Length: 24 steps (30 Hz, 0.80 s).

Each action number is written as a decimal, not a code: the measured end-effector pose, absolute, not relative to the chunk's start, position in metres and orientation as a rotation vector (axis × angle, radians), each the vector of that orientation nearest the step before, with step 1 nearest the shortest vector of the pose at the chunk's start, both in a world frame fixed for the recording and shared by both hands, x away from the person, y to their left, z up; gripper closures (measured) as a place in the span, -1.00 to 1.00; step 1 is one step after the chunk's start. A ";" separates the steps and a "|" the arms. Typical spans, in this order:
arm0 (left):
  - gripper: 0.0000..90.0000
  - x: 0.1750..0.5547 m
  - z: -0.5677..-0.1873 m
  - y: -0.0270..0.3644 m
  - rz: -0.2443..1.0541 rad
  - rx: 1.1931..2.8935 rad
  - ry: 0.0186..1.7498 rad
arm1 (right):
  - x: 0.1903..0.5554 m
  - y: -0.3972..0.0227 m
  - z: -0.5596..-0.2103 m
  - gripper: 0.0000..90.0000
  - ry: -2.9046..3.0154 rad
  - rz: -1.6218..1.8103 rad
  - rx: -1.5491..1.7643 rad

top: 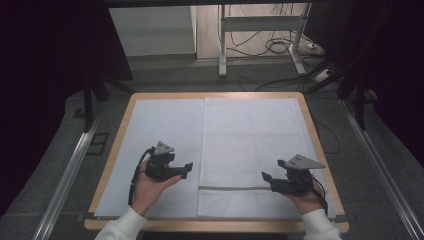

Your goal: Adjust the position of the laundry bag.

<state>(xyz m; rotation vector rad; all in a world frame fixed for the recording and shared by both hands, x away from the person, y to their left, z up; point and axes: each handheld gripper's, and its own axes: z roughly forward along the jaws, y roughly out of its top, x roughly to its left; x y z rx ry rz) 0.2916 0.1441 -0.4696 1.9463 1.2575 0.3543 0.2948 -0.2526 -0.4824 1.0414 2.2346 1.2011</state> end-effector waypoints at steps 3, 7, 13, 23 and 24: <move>-0.44 0.294 -0.475 0.138 0.326 1.961 1.258 | 0.295 -0.253 -0.483 -0.46 2.234 1.201 1.042; -0.40 0.297 -0.483 0.129 0.291 1.991 1.255 | 0.296 -0.253 -0.483 -0.46 2.234 1.196 1.039; -0.31 0.296 -0.492 0.120 0.252 2.021 1.244 | 0.295 -0.254 -0.483 -0.46 2.224 1.202 1.041; -0.23 0.304 -0.502 0.115 0.165 2.022 1.263 | 0.296 -0.253 -0.484 -0.46 2.221 1.199 1.050; -0.22 0.308 -0.503 0.114 0.140 2.015 1.266 | 0.296 -0.254 -0.484 -0.46 2.218 1.207 1.057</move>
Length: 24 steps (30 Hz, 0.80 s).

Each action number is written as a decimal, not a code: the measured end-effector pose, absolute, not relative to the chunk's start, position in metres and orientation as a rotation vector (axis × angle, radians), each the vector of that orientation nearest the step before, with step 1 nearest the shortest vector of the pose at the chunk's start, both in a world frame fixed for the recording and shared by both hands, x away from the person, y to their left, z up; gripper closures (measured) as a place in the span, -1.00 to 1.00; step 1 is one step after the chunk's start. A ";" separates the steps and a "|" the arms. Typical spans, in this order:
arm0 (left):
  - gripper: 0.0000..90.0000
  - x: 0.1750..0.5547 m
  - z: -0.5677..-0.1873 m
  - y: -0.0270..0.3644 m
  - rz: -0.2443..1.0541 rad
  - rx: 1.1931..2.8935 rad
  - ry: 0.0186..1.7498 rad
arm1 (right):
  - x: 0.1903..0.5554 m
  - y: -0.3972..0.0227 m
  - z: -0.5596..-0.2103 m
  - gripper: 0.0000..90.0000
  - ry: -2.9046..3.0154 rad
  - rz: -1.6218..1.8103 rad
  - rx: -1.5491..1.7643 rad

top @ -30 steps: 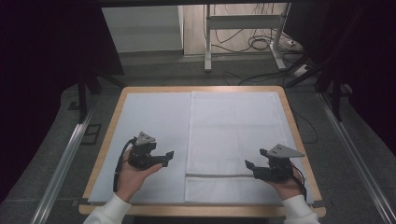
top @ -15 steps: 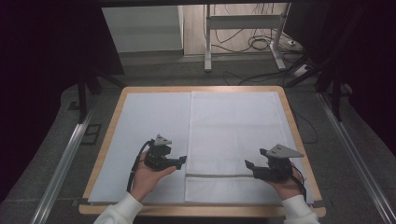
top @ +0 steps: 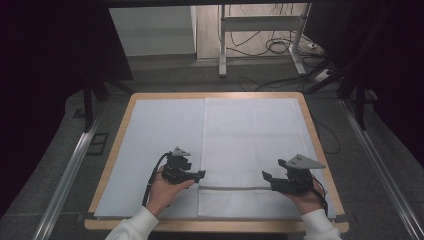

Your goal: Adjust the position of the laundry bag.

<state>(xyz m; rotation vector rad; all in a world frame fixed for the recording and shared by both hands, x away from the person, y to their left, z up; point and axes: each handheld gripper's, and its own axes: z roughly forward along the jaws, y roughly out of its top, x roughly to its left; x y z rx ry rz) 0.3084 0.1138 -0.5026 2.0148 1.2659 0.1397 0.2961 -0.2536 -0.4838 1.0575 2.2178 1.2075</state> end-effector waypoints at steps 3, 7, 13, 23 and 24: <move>-0.20 0.313 -0.504 0.111 0.126 2.010 1.277 | 0.296 -0.254 -0.483 -0.46 2.212 1.212 1.061; -0.15 0.317 -0.509 0.107 0.116 2.029 1.286 | 0.296 -0.254 -0.483 -0.46 2.211 1.210 1.059; -0.05 0.319 -0.516 0.103 0.094 2.039 1.296 | 0.295 -0.254 -0.483 -0.46 2.211 1.205 1.057; 0.16 0.321 -0.523 0.104 0.042 2.034 1.301 | 0.295 -0.254 -0.481 -0.46 2.201 1.196 1.060; 0.16 0.320 -0.524 0.103 0.037 2.025 1.308 | 0.294 -0.254 -0.481 -0.46 2.199 1.196 1.059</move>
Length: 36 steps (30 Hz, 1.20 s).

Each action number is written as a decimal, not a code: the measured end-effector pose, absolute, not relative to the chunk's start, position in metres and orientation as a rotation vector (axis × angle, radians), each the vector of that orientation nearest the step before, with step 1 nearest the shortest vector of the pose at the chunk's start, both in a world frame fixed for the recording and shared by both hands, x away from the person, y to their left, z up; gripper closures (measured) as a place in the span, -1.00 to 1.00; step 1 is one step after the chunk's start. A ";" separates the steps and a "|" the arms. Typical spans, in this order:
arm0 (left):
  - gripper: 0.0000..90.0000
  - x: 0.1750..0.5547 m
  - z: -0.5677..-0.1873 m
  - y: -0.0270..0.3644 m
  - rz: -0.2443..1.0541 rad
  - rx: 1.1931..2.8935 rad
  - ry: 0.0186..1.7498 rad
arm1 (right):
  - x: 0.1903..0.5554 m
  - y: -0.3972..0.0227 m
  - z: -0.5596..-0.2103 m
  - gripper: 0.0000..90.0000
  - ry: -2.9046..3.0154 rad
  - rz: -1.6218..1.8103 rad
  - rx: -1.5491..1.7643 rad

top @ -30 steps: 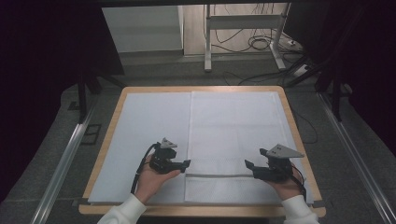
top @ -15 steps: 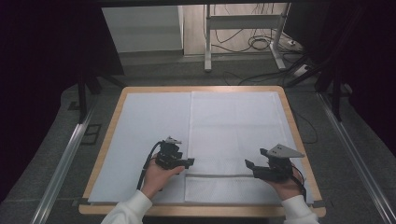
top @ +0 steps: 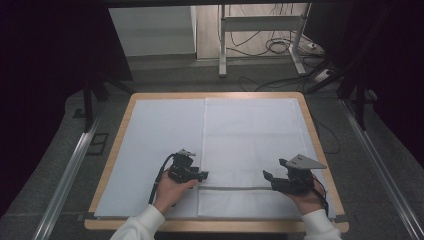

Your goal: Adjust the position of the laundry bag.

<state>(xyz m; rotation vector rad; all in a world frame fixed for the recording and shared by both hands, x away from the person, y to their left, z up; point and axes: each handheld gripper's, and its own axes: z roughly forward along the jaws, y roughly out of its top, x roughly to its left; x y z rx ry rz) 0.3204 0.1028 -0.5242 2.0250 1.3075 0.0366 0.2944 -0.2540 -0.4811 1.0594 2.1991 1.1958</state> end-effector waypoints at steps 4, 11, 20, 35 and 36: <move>0.18 0.320 -0.526 0.101 0.042 2.047 1.302 | 0.294 -0.254 -0.481 -0.46 2.196 1.192 1.063; 0.25 0.319 -0.526 0.097 0.043 2.039 1.295 | 0.294 -0.254 -0.481 -0.46 2.192 1.191 1.062; 0.73 0.321 -0.528 0.093 0.077 2.064 1.281 | 0.294 -0.253 -0.481 -0.46 2.193 1.190 1.059; 0.98 0.321 -0.529 0.093 0.082 2.069 1.252 | 0.315 -0.261 -0.464 -0.45 2.179 1.185 1.156; 0.98 0.321 -0.529 0.093 0.082 2.069 1.252 | 0.315 -0.261 -0.464 -0.45 2.179 1.185 1.156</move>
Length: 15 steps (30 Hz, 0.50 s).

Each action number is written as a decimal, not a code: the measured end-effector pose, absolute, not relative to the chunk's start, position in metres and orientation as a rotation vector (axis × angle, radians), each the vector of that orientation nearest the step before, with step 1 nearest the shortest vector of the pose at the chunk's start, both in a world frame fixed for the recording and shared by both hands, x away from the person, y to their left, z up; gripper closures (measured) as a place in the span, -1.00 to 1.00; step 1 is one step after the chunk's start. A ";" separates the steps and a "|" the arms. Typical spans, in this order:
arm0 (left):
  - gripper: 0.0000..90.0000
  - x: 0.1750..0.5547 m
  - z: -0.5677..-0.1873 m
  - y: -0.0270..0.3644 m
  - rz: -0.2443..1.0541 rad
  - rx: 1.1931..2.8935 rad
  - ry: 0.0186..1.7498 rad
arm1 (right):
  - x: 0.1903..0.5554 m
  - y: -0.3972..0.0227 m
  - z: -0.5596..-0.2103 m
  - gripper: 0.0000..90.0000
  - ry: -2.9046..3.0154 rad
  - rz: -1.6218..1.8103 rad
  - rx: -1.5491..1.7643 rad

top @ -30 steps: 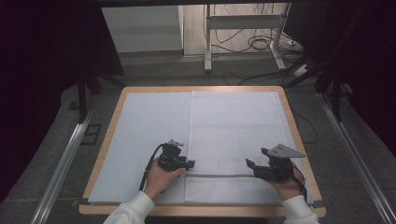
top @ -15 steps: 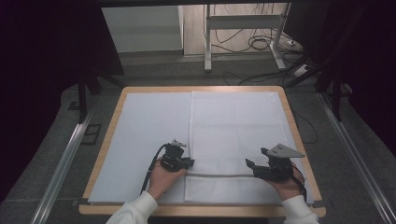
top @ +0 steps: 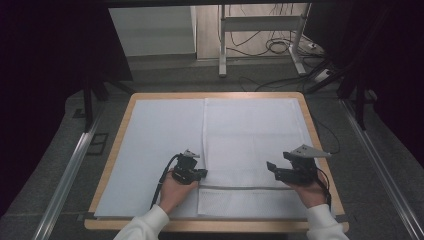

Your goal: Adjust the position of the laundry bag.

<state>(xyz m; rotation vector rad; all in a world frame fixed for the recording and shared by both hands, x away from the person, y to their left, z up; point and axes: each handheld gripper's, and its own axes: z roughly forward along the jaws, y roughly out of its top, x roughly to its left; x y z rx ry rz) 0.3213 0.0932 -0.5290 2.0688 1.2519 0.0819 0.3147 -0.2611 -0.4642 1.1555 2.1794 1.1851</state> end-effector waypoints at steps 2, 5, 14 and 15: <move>0.98 0.321 -0.529 0.093 0.082 2.068 1.250 | 0.325 -0.263 -0.453 -0.45 2.170 1.190 1.167; 0.98 0.321 -0.529 0.094 0.078 2.051 1.258 | 0.332 -0.269 -0.443 -0.44 2.165 1.178 1.201; 0.98 0.320 -0.529 0.095 0.073 2.042 1.253 | 0.343 -0.296 -0.431 -0.30 2.119 1.141 1.362; 0.98 0.320 -0.529 0.096 0.072 2.049 1.247 | 0.343 -0.299 -0.433 -0.28 2.120 1.133 1.377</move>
